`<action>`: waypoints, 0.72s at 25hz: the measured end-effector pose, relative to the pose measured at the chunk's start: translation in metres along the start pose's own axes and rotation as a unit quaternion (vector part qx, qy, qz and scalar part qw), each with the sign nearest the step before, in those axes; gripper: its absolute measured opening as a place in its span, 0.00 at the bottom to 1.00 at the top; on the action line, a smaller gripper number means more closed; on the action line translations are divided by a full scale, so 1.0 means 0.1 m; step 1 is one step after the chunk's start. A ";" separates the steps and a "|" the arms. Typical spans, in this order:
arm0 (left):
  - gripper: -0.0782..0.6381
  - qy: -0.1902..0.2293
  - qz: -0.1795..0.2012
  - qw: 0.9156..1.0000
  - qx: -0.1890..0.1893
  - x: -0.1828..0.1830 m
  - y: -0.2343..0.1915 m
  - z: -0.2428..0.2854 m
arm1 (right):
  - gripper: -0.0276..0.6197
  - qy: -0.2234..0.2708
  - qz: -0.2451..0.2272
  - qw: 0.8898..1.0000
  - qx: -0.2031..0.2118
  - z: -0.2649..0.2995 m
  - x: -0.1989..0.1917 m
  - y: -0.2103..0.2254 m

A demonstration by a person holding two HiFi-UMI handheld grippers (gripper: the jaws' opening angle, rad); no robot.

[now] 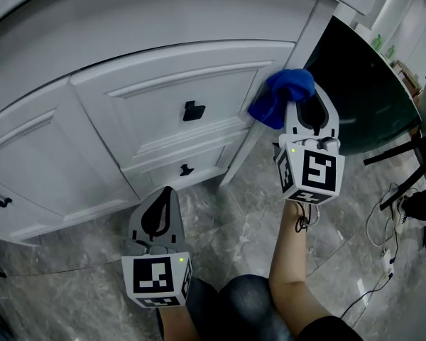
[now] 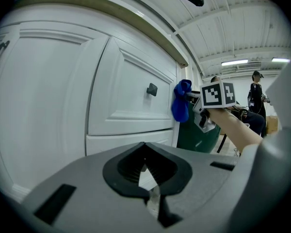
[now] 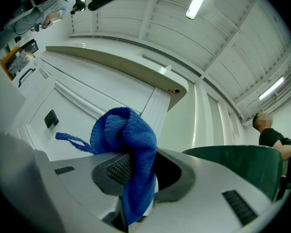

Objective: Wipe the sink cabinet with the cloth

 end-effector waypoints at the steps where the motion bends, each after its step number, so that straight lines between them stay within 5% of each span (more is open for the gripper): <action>1: 0.11 0.000 0.000 1.000 0.000 0.00 0.00 0.00 | 0.22 -0.001 -0.001 1.000 0.001 0.00 -0.01 -0.01; 18: 0.11 -0.002 0.004 1.000 -0.001 0.00 0.03 0.01 | 0.22 -0.017 -0.002 1.000 0.010 -0.05 -0.23 -0.10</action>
Point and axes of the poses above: the fingertips, and each gripper's own axes: z forward along the fingers, y to its right, x out of its top, the point moved 5 cm from there along -z, backward along the fingers, and after that the axes turned 12 degrees about x, right-handed, at the moved point
